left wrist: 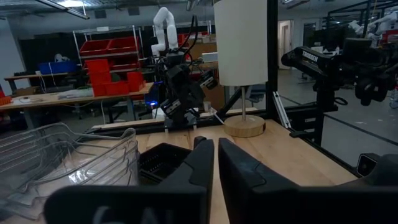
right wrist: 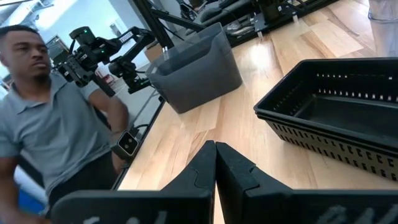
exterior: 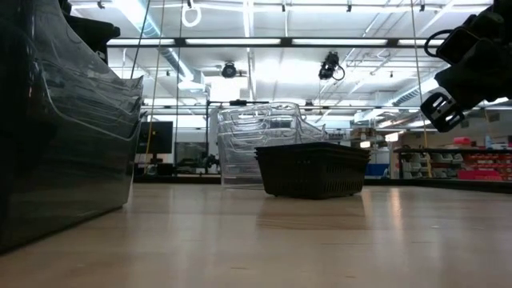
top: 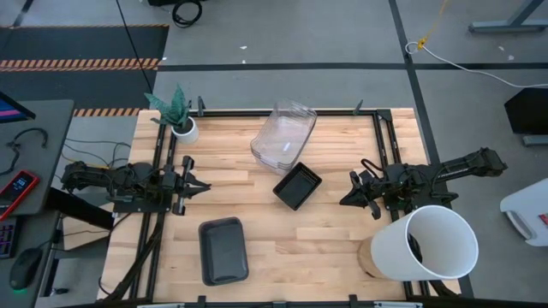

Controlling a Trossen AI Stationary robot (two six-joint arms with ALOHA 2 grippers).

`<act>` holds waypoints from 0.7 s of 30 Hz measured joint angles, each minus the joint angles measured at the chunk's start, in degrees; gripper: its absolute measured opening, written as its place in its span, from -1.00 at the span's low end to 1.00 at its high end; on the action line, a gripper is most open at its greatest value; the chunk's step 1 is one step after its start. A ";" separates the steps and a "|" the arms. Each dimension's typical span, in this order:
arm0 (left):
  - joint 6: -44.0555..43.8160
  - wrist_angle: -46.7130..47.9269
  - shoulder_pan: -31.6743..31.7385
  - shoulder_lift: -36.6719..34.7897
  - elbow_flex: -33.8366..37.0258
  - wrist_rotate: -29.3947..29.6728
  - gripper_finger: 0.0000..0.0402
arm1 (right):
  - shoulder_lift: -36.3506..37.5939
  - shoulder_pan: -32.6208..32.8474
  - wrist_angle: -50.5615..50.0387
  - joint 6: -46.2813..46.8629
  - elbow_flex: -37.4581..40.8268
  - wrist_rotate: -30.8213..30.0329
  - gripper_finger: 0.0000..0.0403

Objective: Stack baskets by color
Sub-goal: Return to Home Position

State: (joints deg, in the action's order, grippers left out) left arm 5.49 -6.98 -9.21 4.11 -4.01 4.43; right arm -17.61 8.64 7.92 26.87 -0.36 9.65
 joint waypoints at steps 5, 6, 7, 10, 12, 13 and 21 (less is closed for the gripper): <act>-0.01 0.00 0.00 -0.01 0.00 0.00 -0.83 | 0.00 0.00 0.00 0.00 0.00 -0.02 -0.94; -0.01 0.00 0.00 -0.01 0.00 0.02 -0.83 | 0.00 0.00 0.00 0.00 0.00 -0.02 -0.94; 0.00 0.00 0.00 -0.01 0.00 0.00 -0.84 | 0.00 0.00 0.00 0.00 0.00 0.00 -0.94; 0.00 0.00 0.00 0.00 0.00 0.01 -0.86 | 0.00 0.00 0.00 -0.01 0.00 0.00 -0.94; 0.00 0.00 0.00 -0.01 0.00 0.01 -0.88 | 0.00 0.00 -0.01 0.00 0.00 -0.02 -0.94; 0.01 0.00 0.00 -0.01 0.00 0.00 -0.88 | 0.00 0.00 0.00 0.00 0.00 -0.02 -0.94; 0.00 0.00 0.00 -0.01 0.00 0.02 -0.84 | 0.00 -0.02 0.00 0.00 0.00 -0.02 -0.94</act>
State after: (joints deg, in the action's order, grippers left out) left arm 5.49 -6.98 -9.21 4.10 -4.01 4.44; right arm -17.61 8.63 7.92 26.87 -0.36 9.63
